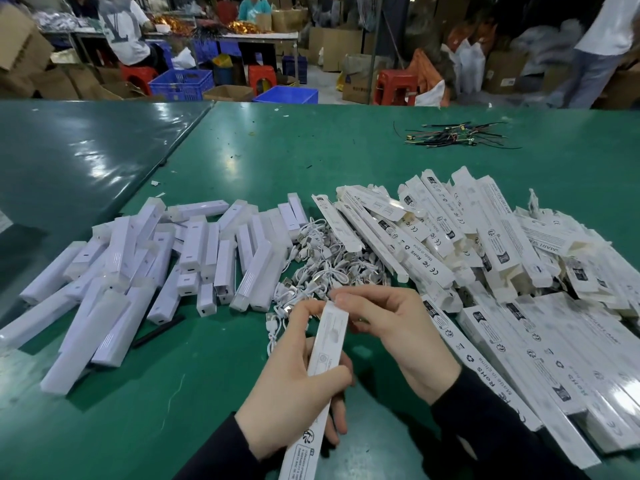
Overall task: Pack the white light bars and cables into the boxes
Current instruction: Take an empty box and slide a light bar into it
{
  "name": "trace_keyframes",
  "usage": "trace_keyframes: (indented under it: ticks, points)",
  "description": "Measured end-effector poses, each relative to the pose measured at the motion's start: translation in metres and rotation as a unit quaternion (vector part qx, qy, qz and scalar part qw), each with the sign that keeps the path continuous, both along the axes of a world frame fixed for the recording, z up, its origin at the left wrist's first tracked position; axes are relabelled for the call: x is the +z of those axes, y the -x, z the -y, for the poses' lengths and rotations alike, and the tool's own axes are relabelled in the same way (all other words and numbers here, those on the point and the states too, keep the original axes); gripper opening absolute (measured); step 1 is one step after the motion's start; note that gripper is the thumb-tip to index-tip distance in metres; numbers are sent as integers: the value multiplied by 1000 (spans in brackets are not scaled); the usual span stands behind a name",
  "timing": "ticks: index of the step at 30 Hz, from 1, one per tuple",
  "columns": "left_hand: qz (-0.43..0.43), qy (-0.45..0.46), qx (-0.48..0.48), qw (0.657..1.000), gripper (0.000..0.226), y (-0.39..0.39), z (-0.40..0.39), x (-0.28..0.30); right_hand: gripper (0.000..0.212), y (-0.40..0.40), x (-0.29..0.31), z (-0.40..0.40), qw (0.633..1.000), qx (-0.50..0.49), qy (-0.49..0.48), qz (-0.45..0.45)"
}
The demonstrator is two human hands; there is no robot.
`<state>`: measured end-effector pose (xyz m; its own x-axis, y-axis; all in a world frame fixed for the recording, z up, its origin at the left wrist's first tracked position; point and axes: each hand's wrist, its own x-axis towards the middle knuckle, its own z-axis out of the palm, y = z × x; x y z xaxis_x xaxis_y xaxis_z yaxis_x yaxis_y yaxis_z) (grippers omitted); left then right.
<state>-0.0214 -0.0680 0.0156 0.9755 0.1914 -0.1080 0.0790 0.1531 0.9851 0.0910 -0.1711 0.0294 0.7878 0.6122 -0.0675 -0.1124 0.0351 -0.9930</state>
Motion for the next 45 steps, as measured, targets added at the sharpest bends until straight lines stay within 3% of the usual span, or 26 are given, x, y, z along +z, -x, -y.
trace_keyframes:
  ticks: [5,11,15,17,19,21,24,27,31,35,45]
  points:
    - [-24,-57,52,997,56,1,0,2,9,0,1,0,1000,-4,1,-3]
    - [-71,53,-28,996,40,3,-13,17,17,0,4,2,999,41,0,1]
    - [-83,23,-16,996,38,4,-7,14,11,1,3,1,997,47,60,21]
    - [-69,-21,8,997,33,3,-6,10,26,2,4,2,995,48,76,47]
    - [-64,-33,19,997,28,2,-6,9,23,1,4,3,994,44,79,56]
    - [-98,45,-7,994,35,1,-9,12,3,-3,4,3,997,31,59,36]
    - [-118,175,-64,975,52,2,-14,15,11,-6,4,4,1000,10,19,1]
    - [-92,151,-54,983,40,1,-15,14,18,-4,8,3,999,20,-23,-34]
    - [-62,198,-46,977,32,0,-14,14,26,-3,10,1,995,52,-70,-50]
    - [-42,116,-28,992,26,1,-13,13,9,-1,12,0,992,52,-80,-86]
    - [-65,53,-16,996,40,3,-9,9,15,-6,7,4,990,63,-13,-122]
